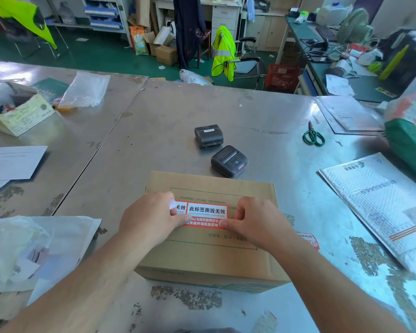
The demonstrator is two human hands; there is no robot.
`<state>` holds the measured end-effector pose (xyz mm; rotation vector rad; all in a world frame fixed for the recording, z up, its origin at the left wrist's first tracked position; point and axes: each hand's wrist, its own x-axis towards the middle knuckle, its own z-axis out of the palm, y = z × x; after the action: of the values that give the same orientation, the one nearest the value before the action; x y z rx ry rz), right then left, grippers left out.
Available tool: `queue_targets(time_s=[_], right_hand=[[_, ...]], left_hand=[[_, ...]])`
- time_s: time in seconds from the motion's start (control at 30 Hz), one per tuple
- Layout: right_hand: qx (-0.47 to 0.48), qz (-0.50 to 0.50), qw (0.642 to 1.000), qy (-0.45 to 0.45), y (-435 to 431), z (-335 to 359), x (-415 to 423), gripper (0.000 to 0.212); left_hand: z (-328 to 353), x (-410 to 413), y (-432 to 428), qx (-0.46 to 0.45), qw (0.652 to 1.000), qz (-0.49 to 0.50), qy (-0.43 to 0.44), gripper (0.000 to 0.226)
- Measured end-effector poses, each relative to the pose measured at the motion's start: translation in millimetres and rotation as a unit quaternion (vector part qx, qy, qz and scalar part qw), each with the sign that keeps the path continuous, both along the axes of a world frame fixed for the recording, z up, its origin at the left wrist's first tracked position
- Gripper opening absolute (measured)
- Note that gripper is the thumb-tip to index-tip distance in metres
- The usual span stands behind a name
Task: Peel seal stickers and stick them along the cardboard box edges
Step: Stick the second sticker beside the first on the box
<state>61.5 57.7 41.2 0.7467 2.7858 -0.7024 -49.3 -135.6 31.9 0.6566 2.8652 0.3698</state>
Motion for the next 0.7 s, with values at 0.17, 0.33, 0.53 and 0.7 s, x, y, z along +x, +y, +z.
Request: queue_targets(time_s=[0.17, 0.33, 0.53, 0.7], right_hand=[[-0.036, -0.053, 0.997, 0.039, 7, 3, 10, 0.044], [-0.036, -0.111, 0.991, 0.065, 36, 3, 34, 0.044], [-0.066, -0.187, 0.973, 0.119, 76, -4, 77, 0.049], [-0.098, -0.233, 0.959, 0.129, 101, -27, 109, 0.05]], left_hand=[[0, 10, 10, 0.067, 0.997, 0.028, 0.004, 0.038], [6, 25, 37, 0.145, 0.989, 0.025, 0.005, 0.039], [0, 53, 82, 0.186, 0.982, -0.018, -0.029, 0.039], [-6, 75, 114, 0.211, 0.976, -0.055, -0.01, 0.048]])
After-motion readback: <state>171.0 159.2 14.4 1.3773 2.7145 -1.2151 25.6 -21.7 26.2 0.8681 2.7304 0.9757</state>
